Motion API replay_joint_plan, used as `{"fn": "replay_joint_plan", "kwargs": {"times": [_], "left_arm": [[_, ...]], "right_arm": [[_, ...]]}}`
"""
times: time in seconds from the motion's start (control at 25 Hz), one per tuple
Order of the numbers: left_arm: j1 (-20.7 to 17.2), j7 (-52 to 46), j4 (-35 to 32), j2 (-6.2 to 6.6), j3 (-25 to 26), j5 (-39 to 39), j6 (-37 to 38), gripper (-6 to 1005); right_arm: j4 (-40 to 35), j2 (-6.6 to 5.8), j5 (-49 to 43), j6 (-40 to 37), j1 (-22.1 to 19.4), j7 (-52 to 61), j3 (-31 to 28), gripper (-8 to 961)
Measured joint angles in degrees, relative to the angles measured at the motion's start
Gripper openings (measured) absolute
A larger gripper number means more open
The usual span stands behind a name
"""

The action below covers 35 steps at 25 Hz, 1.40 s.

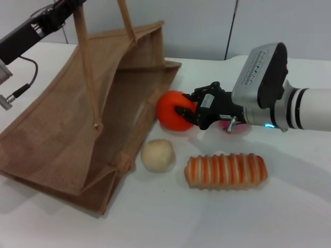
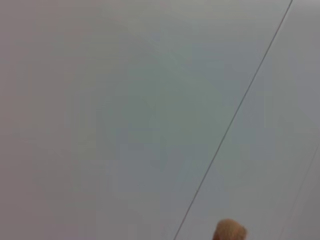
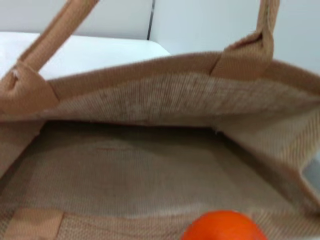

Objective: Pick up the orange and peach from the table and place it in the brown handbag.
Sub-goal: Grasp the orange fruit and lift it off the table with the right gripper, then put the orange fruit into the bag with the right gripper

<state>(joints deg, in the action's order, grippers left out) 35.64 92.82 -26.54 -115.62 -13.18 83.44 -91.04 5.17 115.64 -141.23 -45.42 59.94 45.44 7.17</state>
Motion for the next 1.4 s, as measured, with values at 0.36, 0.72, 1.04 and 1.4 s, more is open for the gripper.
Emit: {"fn": "replay_joint_plan", "kwargs": {"times": [0.36,0.72,1.04,1.4], "left_arm": [[-0.09,0.00,0.00,0.05,0.00,-0.27,0.19,118],[0.57,-0.16,0.00,0.04,-0.06,-0.01,-0.89,119],[2.43,-0.76,0.00,0.04,-0.01,0.12,-4.82,120],[4.51,-1.77,0.00,-0.10,0.00,0.21,-8.51,122]], "right_arm": [[-0.69,0.02,0.11,-3.73,-0.04,-0.03,-0.74,269],[-3.06,-0.05,-0.41,-14.54,0.98,-0.05,-0.45,228],[-2.09,0.35,-1.73,-14.07,4.23,-0.44,0.17,138],[2.42,0.52,-2.13,-5.77,8.12,-2.74,0.49,76]]}}
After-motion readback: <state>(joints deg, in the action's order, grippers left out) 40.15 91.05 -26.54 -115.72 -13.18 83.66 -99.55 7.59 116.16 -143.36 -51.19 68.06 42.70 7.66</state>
